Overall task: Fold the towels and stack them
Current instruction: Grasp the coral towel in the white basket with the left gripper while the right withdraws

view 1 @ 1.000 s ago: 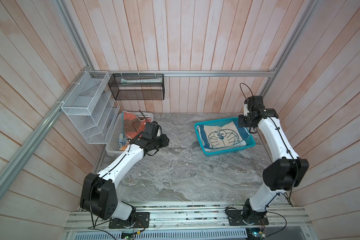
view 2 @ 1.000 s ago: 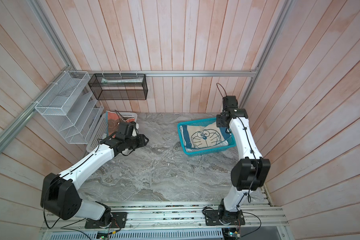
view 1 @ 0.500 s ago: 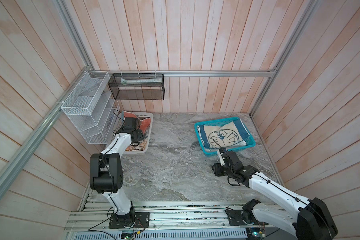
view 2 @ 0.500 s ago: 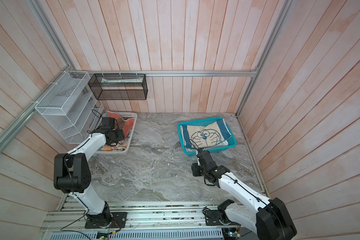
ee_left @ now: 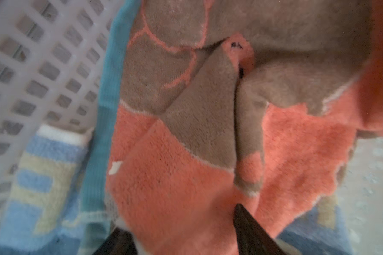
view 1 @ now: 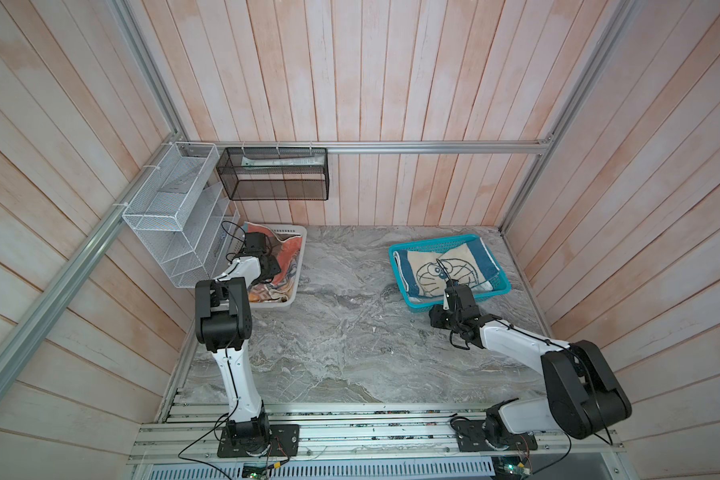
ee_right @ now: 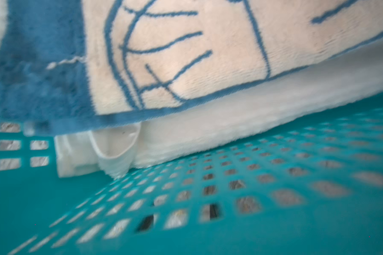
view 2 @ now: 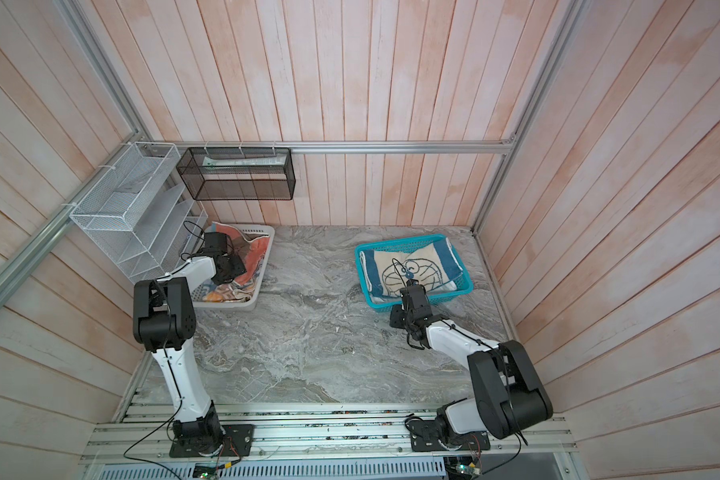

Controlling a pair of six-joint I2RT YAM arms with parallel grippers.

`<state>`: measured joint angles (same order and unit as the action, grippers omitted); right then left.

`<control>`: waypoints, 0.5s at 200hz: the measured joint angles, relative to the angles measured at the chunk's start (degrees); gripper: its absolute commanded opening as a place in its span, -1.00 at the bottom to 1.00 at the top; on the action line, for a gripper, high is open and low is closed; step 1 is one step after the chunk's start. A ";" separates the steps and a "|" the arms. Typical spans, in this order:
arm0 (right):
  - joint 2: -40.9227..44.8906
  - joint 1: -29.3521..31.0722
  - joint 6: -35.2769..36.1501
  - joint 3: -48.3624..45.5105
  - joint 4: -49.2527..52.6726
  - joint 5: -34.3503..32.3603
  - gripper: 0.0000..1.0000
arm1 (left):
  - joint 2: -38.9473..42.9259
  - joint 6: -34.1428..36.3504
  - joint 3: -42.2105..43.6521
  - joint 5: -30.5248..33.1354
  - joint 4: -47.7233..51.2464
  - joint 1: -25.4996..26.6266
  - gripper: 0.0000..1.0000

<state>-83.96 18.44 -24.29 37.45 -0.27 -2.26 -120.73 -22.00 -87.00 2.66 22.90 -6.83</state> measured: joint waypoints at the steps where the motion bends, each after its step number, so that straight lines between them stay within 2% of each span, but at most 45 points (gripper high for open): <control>1: -0.22 -0.13 0.04 0.15 0.00 0.09 -0.17 | -0.04 -0.02 0.00 -0.31 -0.07 -0.15 -0.13; 20: -5.64 -2.51 1.79 4.61 -0.13 0.92 -0.17 | 0.04 0.57 0.00 -2.14 -1.07 -1.25 -0.74; 34: -9.07 -3.61 3.19 8.33 -0.24 1.22 -0.18 | 0.70 0.85 0.31 -3.37 -2.58 -1.31 -1.00; 65: -15.43 -5.49 5.77 16.09 -1.05 1.99 -0.19 | 6.08 2.10 3.61 -5.25 -4.79 -0.94 -1.00; 100: -19.02 -7.04 8.24 23.15 0.24 2.19 -0.18 | 16.96 2.67 5.27 -7.37 -5.11 -0.83 -1.00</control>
<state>-102.98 11.40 -16.05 60.60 -0.03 -0.08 -103.77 -19.33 -81.73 -4.71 17.78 -7.66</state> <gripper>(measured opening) 0.406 0.053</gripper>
